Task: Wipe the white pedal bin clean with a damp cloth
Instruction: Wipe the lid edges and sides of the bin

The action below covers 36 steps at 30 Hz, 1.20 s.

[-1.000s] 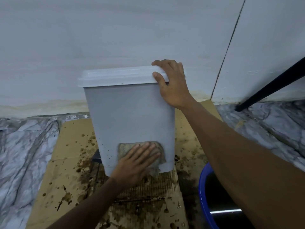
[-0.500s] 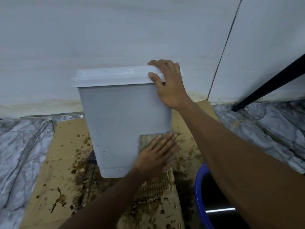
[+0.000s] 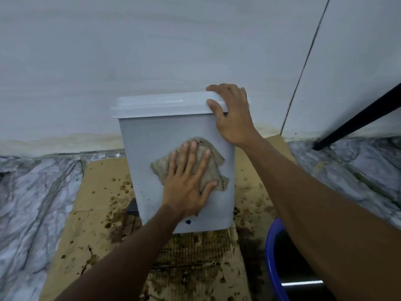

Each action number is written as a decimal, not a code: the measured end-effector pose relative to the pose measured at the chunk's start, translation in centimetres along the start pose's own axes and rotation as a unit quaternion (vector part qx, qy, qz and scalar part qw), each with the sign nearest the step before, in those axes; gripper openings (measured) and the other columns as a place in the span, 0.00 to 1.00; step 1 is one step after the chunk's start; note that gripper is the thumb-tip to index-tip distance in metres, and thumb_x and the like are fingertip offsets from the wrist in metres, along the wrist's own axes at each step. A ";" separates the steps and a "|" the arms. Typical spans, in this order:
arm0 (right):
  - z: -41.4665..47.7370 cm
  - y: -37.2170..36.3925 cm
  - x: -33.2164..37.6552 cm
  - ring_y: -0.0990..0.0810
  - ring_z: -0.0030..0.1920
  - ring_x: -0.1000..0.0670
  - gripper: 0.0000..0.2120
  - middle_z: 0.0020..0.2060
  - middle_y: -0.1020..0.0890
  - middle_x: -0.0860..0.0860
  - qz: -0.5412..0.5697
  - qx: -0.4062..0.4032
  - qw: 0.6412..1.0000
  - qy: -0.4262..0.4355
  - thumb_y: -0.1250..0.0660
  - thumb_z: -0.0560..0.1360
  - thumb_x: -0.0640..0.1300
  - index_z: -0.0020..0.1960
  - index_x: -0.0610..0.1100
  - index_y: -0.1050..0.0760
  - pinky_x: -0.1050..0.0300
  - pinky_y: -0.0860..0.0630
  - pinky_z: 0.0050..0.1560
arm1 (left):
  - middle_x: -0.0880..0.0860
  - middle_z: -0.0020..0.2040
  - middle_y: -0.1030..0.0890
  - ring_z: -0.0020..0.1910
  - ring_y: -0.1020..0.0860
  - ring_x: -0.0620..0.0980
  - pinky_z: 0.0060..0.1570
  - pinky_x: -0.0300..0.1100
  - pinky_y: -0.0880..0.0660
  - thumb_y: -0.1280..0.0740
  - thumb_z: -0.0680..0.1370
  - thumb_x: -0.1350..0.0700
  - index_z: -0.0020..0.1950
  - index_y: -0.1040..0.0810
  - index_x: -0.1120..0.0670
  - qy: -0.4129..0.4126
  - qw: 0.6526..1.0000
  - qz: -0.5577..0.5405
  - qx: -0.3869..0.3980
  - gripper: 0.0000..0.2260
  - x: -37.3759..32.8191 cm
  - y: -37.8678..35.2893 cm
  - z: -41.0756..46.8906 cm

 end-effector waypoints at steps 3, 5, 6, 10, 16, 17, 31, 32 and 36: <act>0.0 0.1 -0.1 0.37 0.58 0.61 0.17 0.59 0.25 0.52 0.000 -0.005 1.000 -0.008 0.41 0.81 0.53 0.66 0.50 0.24 0.37 0.38 0.71 | 0.59 0.83 0.50 0.83 0.52 0.60 0.80 0.58 0.57 0.40 0.82 0.37 0.84 0.45 0.53 -0.086 0.995 -0.005 0.050 0.36 -3.4 -2.1 -3.8; -0.1 0.2 -0.2 0.38 0.57 0.62 0.16 0.59 0.24 0.53 0.001 -0.010 1.000 -0.005 0.41 0.81 0.53 0.66 0.50 0.24 0.37 0.37 0.71 | 0.57 0.84 0.49 0.83 0.51 0.58 0.81 0.57 0.56 0.39 0.82 0.38 0.84 0.45 0.52 -0.126 0.989 0.002 0.076 0.35 -4.0 -3.2 -6.5; -0.1 0.3 -0.3 0.38 0.57 0.63 0.16 0.59 0.24 0.53 0.003 -0.012 1.000 -0.003 0.40 0.81 0.52 0.66 0.50 0.24 0.38 0.37 0.70 | 0.56 0.84 0.49 0.83 0.50 0.57 0.81 0.56 0.56 0.38 0.82 0.38 0.84 0.45 0.52 -0.139 0.987 0.005 0.083 0.35 -3.6 -3.5 -7.7; -0.1 0.2 0.0 0.38 0.57 0.62 0.16 0.59 0.24 0.53 0.010 -0.019 1.000 -0.004 0.40 0.81 0.52 0.66 0.50 0.23 0.42 0.36 0.69 | 0.55 0.84 0.50 0.83 0.50 0.56 0.81 0.54 0.56 0.37 0.82 0.39 0.83 0.43 0.51 -0.156 0.981 0.030 0.110 0.35 -0.4 -3.7 -11.0; -0.2 0.2 -0.1 0.39 0.56 0.62 0.16 0.59 0.24 0.53 0.006 -0.024 1.000 -0.001 0.40 0.81 0.52 0.65 0.49 0.23 0.40 0.35 0.69 | 0.57 0.84 0.51 0.83 0.51 0.57 0.81 0.55 0.58 0.43 0.84 0.38 0.83 0.43 0.52 -0.091 0.993 0.022 0.070 0.32 -2.2 -2.3 -6.4; -0.1 0.3 -0.1 0.38 0.56 0.62 0.17 0.59 0.24 0.53 0.003 -0.023 1.000 0.001 0.41 0.81 0.53 0.65 0.49 0.23 0.39 0.36 0.69 | 0.57 0.84 0.50 0.83 0.51 0.57 0.81 0.55 0.58 0.44 0.84 0.39 0.83 0.43 0.52 -0.079 0.995 0.018 0.066 0.31 -2.9 -2.2 -5.2; -0.4 0.3 0.2 0.37 0.58 0.60 0.15 0.58 0.27 0.57 0.015 -0.016 1.000 -0.008 0.39 0.82 0.52 0.66 0.51 0.24 0.41 0.36 0.70 | 0.56 0.85 0.52 0.83 0.55 0.54 0.80 0.53 0.61 0.42 0.82 0.43 0.84 0.50 0.53 -0.367 0.912 0.071 0.167 0.35 2.1 -2.7 -10.2; -0.4 0.3 0.2 0.37 0.58 0.59 0.15 0.58 0.26 0.56 0.012 -0.017 1.000 -0.008 0.39 0.82 0.52 0.66 0.51 0.24 0.42 0.36 0.69 | 0.56 0.84 0.55 0.83 0.56 0.54 0.80 0.54 0.60 0.44 0.82 0.43 0.84 0.52 0.53 -0.343 0.923 0.074 0.157 0.34 3.4 -2.0 -8.9; -0.3 0.3 0.3 0.36 0.58 0.60 0.16 0.57 0.27 0.58 0.007 -0.021 1.000 -0.001 0.40 0.81 0.53 0.66 0.50 0.23 0.39 0.37 0.70 | 0.58 0.84 0.53 0.83 0.52 0.57 0.81 0.53 0.56 0.48 0.85 0.45 0.84 0.48 0.54 -0.204 0.973 0.050 0.092 0.29 5.3 0.7 -3.0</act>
Point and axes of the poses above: each hand's wrist, its own z-axis towards the middle knuckle, its own y-axis out of the back of the hand, x = y × z, the point moved 6 cm from there along z, towards the middle knuckle
